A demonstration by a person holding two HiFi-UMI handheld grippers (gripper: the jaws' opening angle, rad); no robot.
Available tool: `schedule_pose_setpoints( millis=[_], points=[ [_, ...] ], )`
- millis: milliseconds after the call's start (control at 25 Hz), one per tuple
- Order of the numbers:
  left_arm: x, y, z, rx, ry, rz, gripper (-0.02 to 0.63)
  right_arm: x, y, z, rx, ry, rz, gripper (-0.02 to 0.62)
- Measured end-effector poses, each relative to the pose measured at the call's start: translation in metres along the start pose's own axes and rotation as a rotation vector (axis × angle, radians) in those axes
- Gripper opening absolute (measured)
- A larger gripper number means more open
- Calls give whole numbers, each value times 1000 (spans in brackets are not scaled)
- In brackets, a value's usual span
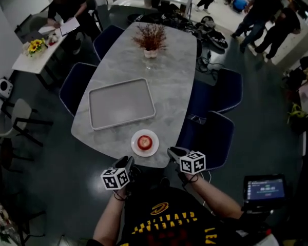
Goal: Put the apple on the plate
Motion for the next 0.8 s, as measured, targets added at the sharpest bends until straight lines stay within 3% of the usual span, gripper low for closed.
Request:
schedule_pose_setpoints(
  millis=[200, 440, 800],
  points=[
    [-28, -32, -11, -105, 66, 28, 118, 6, -38, 2, -33, -63, 29, 55],
    [-38, -56, -33, -163, -1, 54, 118, 10, -66, -4, -72, -94, 110, 84],
    [-41, -92, -28, -271, -2, 80, 119, 18, -84, 12, -131, -144, 155, 84]
  ],
)
Point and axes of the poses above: the fingertips, and each gripper's own axes: y backward along the fingers, x to its right, z out of its underside, the point moved 9 cm from there along y, backward along the fingers, and after that the axes turned 9 degrees about y, right-handed, at the moved point
